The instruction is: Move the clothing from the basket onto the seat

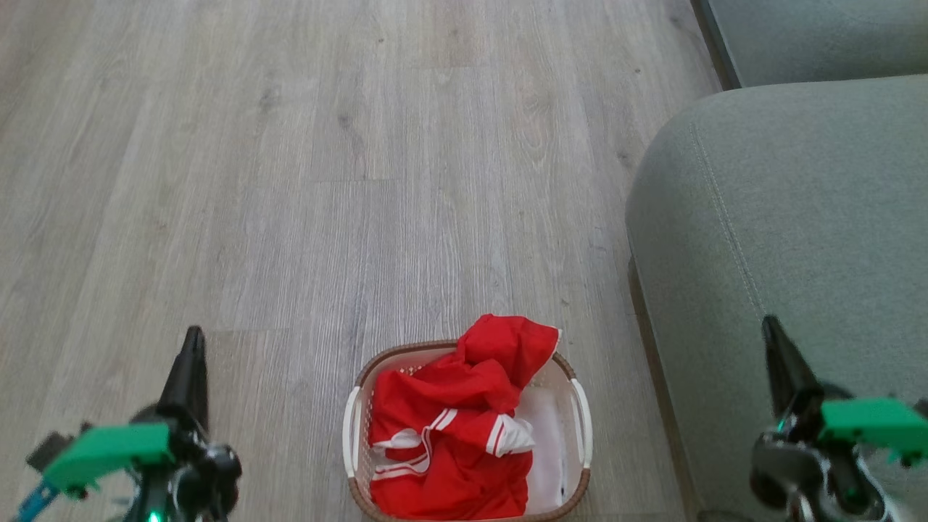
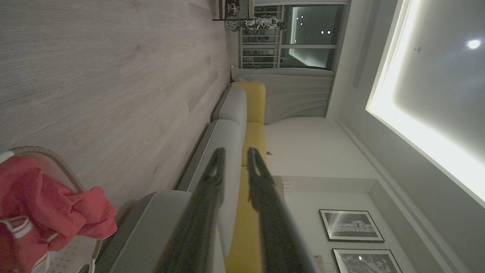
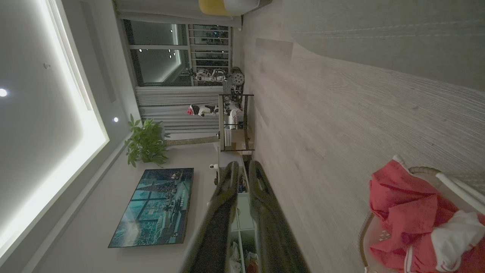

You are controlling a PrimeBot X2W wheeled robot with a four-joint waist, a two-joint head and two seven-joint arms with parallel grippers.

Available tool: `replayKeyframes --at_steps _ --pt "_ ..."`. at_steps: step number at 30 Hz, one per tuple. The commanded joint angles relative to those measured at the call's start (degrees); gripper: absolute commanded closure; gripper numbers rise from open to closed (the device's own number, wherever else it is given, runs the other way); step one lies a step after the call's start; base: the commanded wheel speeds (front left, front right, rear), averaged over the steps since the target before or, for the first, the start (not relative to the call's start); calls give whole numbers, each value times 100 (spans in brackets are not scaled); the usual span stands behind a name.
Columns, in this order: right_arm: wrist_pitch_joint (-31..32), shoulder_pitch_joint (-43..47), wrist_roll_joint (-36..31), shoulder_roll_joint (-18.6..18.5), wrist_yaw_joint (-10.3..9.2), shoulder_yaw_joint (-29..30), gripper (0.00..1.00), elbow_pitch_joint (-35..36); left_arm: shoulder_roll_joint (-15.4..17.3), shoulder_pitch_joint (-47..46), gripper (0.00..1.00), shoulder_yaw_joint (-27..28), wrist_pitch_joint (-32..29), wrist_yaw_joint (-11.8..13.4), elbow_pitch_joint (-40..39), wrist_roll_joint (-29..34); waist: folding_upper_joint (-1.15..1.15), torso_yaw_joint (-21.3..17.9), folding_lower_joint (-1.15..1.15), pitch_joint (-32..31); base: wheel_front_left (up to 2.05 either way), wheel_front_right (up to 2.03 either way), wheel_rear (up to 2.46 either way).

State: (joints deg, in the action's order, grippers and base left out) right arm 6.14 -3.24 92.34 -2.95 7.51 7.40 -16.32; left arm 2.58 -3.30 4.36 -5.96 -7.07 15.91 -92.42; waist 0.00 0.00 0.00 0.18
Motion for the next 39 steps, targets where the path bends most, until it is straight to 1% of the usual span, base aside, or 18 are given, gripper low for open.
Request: replayKeyframes --at_steps 1,3,14,21,29,39 --pt "-2 5 -1 0 -1 -5 0 -12 -1 4 0 -1 1 1 18 -1 0 0 0 0 0 0 0" --pt "-3 111 -1 4 -1 -31 0 -201 -12 107 0 -11 3 2 202 -1 0 0 0 0 0 0 0" --pt "-188 132 -40 5 -1 -147 0 71 -8 92 0 -113 184 0 26 -1 0 1 0 1 0 0 0" --pt "-308 137 -173 5 -1 -196 0 256 -3 64 0 -177 303 -3 -113 147 0 -10 0 5 0 0 0" --pt "-427 139 -377 5 -1 -225 0 437 0 42 0 -224 422 -6 -264 461 0 -23 0 12 0 0 0" --pt "-596 167 -964 -49 -1 -338 0 690 2 17 0 -349 591 -9 -437 1249 0 -25 0 25 0 0 0"
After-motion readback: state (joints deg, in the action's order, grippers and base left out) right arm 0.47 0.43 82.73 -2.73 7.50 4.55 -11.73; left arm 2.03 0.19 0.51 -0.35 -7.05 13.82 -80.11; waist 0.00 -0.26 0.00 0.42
